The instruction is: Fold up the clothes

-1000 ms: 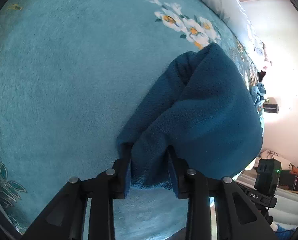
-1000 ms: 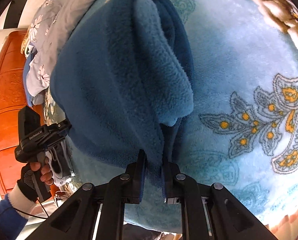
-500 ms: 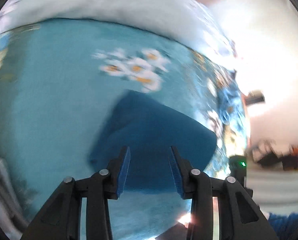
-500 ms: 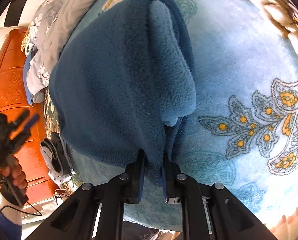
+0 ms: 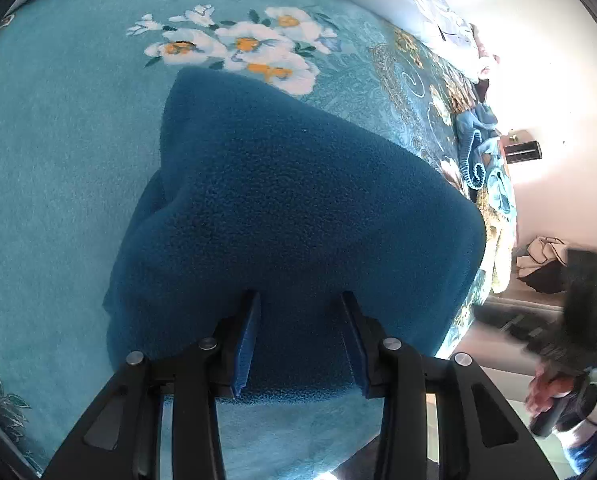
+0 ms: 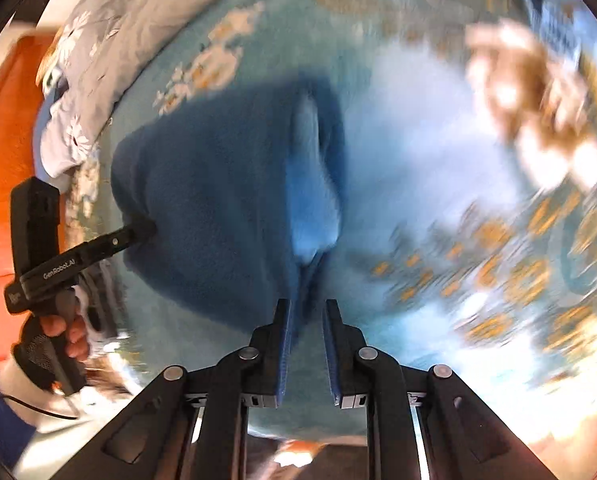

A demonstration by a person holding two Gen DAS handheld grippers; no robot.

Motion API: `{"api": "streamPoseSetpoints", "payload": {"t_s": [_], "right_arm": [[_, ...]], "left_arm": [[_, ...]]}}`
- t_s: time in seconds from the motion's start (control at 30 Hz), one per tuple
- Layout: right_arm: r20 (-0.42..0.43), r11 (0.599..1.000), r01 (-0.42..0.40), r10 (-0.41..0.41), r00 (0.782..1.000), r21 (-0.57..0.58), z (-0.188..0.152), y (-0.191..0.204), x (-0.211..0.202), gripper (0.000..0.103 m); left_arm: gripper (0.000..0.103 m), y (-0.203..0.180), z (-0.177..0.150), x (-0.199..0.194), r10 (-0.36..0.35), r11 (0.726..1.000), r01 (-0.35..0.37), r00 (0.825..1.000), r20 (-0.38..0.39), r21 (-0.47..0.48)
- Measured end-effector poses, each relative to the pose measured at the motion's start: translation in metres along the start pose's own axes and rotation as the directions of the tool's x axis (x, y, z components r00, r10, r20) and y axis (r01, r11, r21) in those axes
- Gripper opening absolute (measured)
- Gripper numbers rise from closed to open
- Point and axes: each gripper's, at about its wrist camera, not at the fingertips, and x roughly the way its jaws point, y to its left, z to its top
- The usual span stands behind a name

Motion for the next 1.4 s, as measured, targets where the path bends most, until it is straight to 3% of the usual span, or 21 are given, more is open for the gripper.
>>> {"api": "streamPoseSetpoints", "payload": {"t_s": [0.1,0.23,0.57,0.67,0.8,0.97,1.2,1.4], "right_arm": [[0.084,0.992,0.034,-0.024,0.996,-0.122,0.026,0.025,-0.023,0.018],[0.086,0.974,0.039,-0.02,0.996,-0.221,0.06,0.06,-0.005,0.018],[-0.037,0.979,0.066,-0.075,0.996,-0.192,0.081,0.054,0.059,0.019],[-0.044,0.978,0.069,-0.079,0.996,-0.198,0.083,0.054,0.06,0.019],[-0.047,0.979,0.06,-0.07,0.996,-0.194,0.081,0.053,0.058,0.019],[-0.045,0.98,0.055,-0.064,0.997,-0.191,0.079,0.054,0.057,0.019],[-0.031,0.977,0.043,-0.05,0.998,-0.207,0.075,0.054,0.059,0.019],[-0.03,0.979,0.03,-0.037,0.999,-0.202,0.076,0.052,0.058,0.019]], "left_arm": [[0.042,-0.002,0.0,0.002,0.003,1.0,-0.003,1.0,0.0,0.002],[0.042,-0.001,0.0,0.003,-0.011,1.0,0.011,1.0,0.009,-0.017],[0.042,-0.003,0.004,-0.005,-0.026,0.999,0.026,1.0,0.006,-0.031],[0.042,-0.023,0.012,-0.035,-0.08,0.997,0.078,0.994,0.079,0.029],[0.042,-0.043,0.04,-0.039,-0.059,0.995,0.049,0.991,0.123,0.085],[0.042,-0.029,0.06,-0.017,-0.042,0.999,0.038,0.993,0.114,0.035],[0.04,-0.009,0.036,0.001,-0.014,0.999,0.016,0.997,0.081,-0.029],[0.039,-0.011,0.037,-0.006,-0.02,0.999,0.024,0.996,0.082,-0.049]]}}
